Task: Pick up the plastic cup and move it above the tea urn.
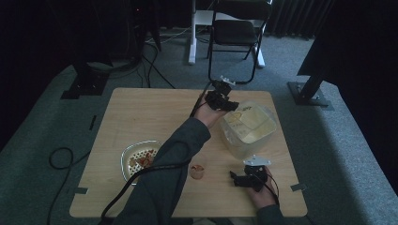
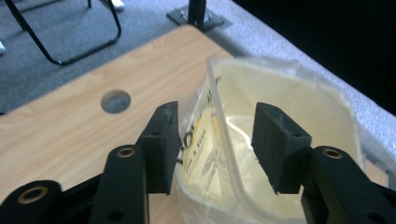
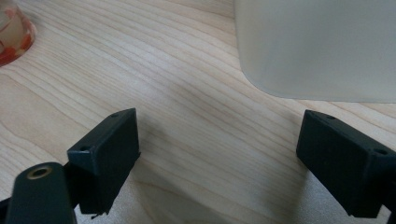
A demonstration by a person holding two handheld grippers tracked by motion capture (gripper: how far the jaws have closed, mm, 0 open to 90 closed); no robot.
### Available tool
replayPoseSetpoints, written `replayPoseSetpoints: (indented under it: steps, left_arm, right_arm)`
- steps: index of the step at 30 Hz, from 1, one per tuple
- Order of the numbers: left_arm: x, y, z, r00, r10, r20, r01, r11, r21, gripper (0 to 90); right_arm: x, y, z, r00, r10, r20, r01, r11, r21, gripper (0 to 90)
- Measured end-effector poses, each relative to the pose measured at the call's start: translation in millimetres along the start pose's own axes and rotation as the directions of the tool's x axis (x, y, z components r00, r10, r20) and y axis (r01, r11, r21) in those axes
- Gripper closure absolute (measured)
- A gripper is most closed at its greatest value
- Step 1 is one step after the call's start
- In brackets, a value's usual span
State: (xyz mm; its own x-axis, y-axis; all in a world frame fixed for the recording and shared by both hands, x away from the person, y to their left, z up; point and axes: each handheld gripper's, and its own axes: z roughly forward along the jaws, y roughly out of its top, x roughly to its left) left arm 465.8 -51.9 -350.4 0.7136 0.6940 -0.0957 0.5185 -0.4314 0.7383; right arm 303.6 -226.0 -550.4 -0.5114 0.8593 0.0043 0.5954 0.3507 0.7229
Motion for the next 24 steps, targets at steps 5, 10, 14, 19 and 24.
replayPoseSetpoints:
  steps: [5,10,14,19,24]
  left_arm:
    - [-2.6,-6.3,6.5,0.9997,0.022,0.008,-0.022,0.9988,0.044,66.9]
    - [1.7,-5.2,-7.1,0.9991,0.039,0.014,-0.039,0.9984,0.041,82.1]
    - [9.0,-7.1,-19.2,0.9989,0.030,0.036,-0.031,0.9994,0.014,83.5]
    - [18.0,-10.6,-33.3,0.9946,0.044,0.095,-0.040,0.9983,-0.042,82.2]
    - [19.8,-8.2,-45.3,0.9907,0.048,0.127,-0.032,0.9911,-0.129,49.4]
  right_arm:
    - [0.0,0.0,-0.1,1.0000,0.001,0.000,-0.001,1.000,0.000,12.7]
    - [0.0,0.0,0.0,1.0000,0.000,0.000,0.000,1.000,0.000,12.7]
    - [0.0,0.0,0.0,1.0000,0.000,0.000,0.000,1.000,0.000,12.7]
    - [0.0,0.0,0.0,1.0000,0.000,0.000,0.000,1.000,0.000,12.7]
    - [0.0,0.0,0.0,1.0000,0.000,0.001,0.000,1.000,0.000,12.7]
